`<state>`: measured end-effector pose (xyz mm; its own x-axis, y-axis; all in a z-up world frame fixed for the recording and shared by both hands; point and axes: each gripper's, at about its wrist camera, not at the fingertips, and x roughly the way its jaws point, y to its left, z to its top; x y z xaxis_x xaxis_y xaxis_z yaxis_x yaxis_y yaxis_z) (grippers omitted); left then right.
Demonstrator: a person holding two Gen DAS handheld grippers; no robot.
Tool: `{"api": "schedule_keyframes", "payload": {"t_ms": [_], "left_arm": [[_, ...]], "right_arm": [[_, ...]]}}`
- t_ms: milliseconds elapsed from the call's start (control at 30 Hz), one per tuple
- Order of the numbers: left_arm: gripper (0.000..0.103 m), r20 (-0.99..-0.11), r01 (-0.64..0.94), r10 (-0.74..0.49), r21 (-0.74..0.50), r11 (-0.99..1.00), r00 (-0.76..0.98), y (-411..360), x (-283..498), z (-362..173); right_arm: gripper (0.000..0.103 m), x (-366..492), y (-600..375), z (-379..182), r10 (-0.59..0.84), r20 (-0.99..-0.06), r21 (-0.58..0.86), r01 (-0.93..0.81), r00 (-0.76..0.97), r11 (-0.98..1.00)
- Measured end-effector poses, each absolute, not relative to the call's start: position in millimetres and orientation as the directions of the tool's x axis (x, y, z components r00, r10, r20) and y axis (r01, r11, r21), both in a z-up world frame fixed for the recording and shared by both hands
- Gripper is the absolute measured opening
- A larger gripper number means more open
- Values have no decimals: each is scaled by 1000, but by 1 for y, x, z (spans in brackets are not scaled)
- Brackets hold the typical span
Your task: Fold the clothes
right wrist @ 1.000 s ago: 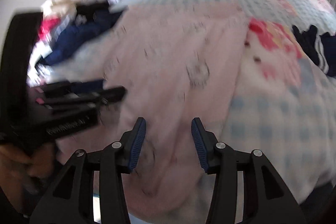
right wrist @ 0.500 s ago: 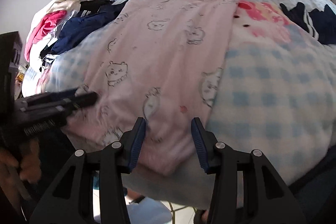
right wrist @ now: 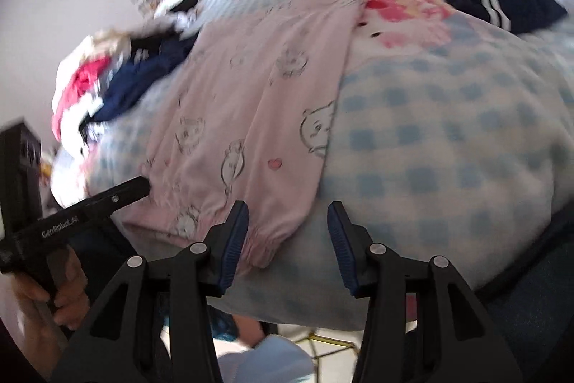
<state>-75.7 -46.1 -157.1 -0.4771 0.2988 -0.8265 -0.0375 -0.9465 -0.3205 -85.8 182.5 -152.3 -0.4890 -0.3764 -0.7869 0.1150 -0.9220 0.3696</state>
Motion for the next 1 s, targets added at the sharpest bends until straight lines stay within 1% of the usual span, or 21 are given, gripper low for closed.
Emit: {"api": "schedule_keyframes", "payload": {"t_ms": [33,100,167,267,333,400,433,567,633,700,833,933,967,1000], "left_arm": [[46,-826,-35,298,-321,-946,-478,-47,-75,-157],[46,-826,-30,297,-323,-946,-479,-49,-74,-157],[46,-826,-26,296,-324,-946,-480,-50,-74,-157],[46,-825,-18,294,-326,-945,-482,-53,-72,-157],[46,-823,-14,296,-331,-943,-484,-55,-71,-157],[46,-814,-11,316,-356,-934,-488,-58,-71,-157],[46,-809,-9,325,-368,-930,-490,-60,-71,-157],[46,-794,-7,355,-404,-915,-493,-64,-71,-160],[46,-815,-16,326,-363,-932,-479,-56,-74,-164],[46,-826,-13,304,-339,-941,-474,-54,-75,-165],[46,-802,33,302,-371,-928,-514,-69,-71,-160],[46,-777,-22,349,-397,-917,-524,-61,-69,-156],[46,-776,-37,353,-393,-919,-522,-57,-69,-156],[46,-791,-46,335,-364,-930,-512,-51,-69,-158]], "right_arm": [[47,-85,184,-152,-393,-775,392,111,-496,-913],[47,-84,177,-153,-399,-775,387,131,-490,-913],[47,-83,165,-158,-392,-792,358,163,-469,-919],[47,-85,157,-166,-341,-830,293,175,-441,-940],[47,-86,167,-167,-375,-822,348,143,-430,-927],[48,-86,180,-168,-424,-794,424,103,-436,-900],[48,-86,183,-167,-427,-785,433,96,-448,-896],[48,-84,177,-159,-420,-770,411,129,-480,-902],[48,-83,169,-162,-401,-786,379,144,-471,-914],[48,-83,165,-168,-345,-820,316,141,-456,-938],[48,-82,177,-166,-347,-807,338,108,-478,-935],[48,-82,180,-161,-355,-786,349,110,-506,-931],[48,-82,178,-161,-366,-779,356,122,-509,-926],[48,-83,174,-162,-368,-783,350,134,-502,-927]]}}
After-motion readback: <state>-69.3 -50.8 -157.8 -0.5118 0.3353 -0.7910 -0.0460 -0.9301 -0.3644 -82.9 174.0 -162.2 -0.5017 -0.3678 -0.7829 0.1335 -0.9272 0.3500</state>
